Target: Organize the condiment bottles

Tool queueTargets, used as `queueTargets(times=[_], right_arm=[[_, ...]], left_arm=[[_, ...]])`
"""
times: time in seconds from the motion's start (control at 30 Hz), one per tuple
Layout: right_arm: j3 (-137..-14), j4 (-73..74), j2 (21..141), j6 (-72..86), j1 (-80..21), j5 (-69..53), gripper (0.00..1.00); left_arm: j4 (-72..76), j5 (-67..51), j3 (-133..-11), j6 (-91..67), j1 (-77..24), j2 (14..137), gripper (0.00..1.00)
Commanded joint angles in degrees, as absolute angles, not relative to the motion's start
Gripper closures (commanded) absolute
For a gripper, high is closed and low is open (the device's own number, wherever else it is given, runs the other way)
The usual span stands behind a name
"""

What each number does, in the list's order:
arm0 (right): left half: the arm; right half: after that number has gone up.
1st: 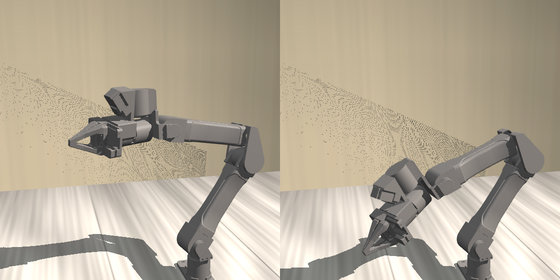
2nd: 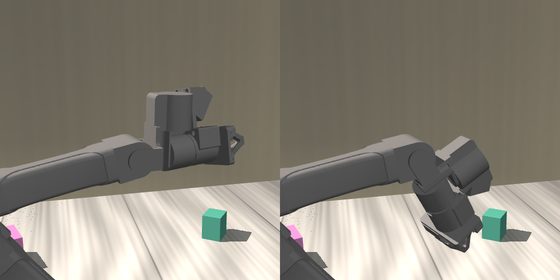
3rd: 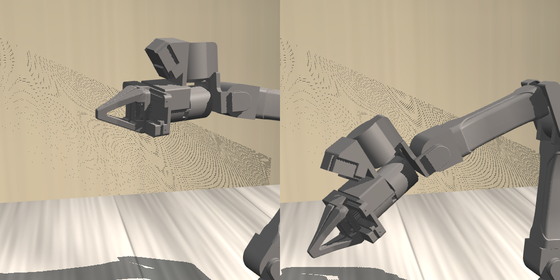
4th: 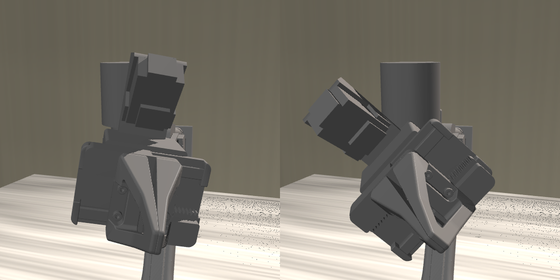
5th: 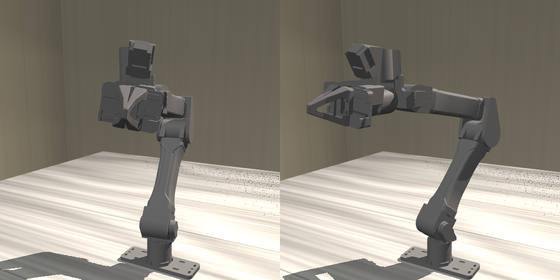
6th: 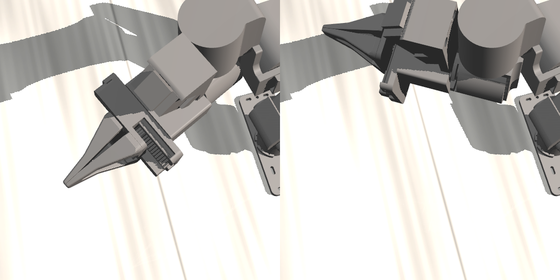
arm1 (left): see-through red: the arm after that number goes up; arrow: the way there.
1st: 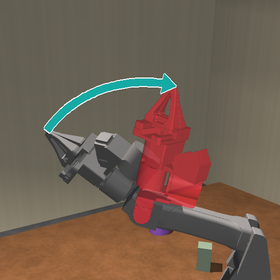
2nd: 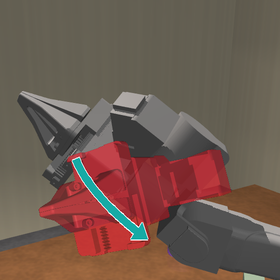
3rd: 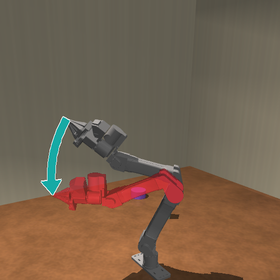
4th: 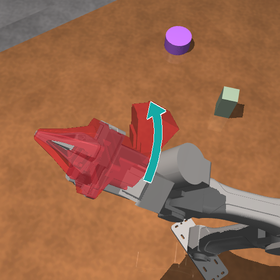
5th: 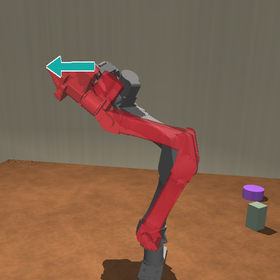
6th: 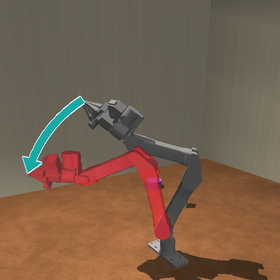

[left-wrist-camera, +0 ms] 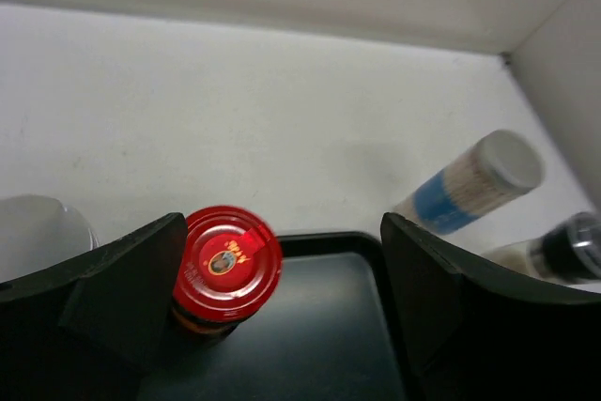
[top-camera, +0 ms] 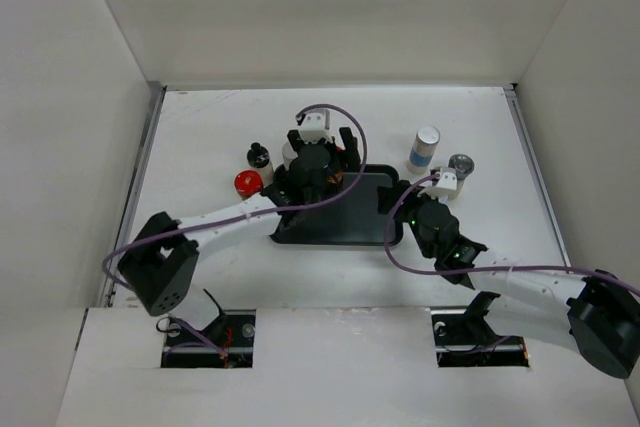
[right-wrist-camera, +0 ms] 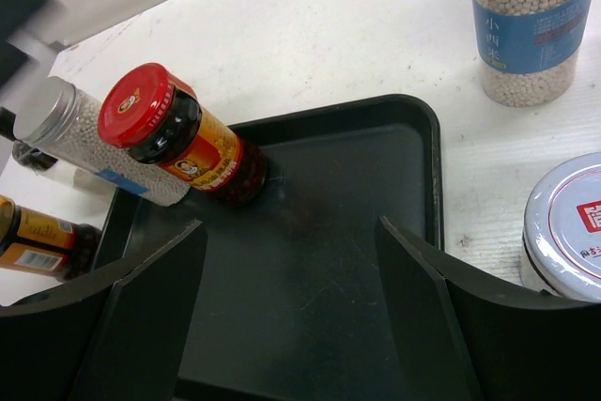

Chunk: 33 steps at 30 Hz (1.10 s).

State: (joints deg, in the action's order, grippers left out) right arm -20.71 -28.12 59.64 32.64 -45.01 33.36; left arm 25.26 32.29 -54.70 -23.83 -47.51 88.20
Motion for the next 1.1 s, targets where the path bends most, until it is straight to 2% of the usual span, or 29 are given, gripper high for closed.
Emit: queueTargets(times=[0.0,0.13,0.33,0.4,0.47,0.53,0.6,0.63,0.73,0.8,1.07], right_arm=[[-20.48,-30.85,58.98,33.40,-44.60,32.70,0.21],[-20.65,-30.59,58.54,32.96,-44.69,33.13,0.21],[-21.09,-30.94,59.85,33.05,-44.86,32.61,0.22],[-21.27,-30.94,60.81,33.22,-44.78,32.08,0.32],[-21.97,-30.50,61.61,33.31,-44.87,30.68,0.51],[-22.59,-30.24,62.22,32.96,-45.39,29.80,0.57],[-22.94,-30.23,63.28,32.70,-45.48,29.62,0.55],[-23.03,-30.23,63.89,32.78,-45.48,29.45,0.51],[-23.55,-30.23,64.51,32.61,-46.01,29.00,0.29],[-23.64,-30.41,64.69,32.26,-46.62,29.26,0.24],[-23.73,-30.67,65.04,32.08,-47.06,28.92,0.20]], left_arm=[[30.06,31.64,-55.21,-22.68,-47.94,79.13,0.16],[26.47,36.46,-47.74,-22.94,-46.37,68.50,0.17],[7.15,45.07,-40.79,-23.99,-41.10,51.88,0.16],[0.30,46.58,-40.17,-24.69,-38.47,49.23,0.16],[-6.03,46.06,-40.51,-25.75,-36.18,48.78,0.15],[-9.74,45.62,-40.17,-27.15,-35.20,49.39,0.14],[-11.24,43.52,-39.82,-27.86,-34.59,51.05,0.14],[-11.34,42.03,-39.64,-27.86,-34.06,52.28,0.13],[-9.76,37.45,-38.68,-27.86,-32.66,56.32,0.13],[-7.74,35.43,-37.97,-27.95,-31.16,58.53,0.13],[-3.96,33.23,-36.83,-27.95,-27.73,62.92,0.12]])
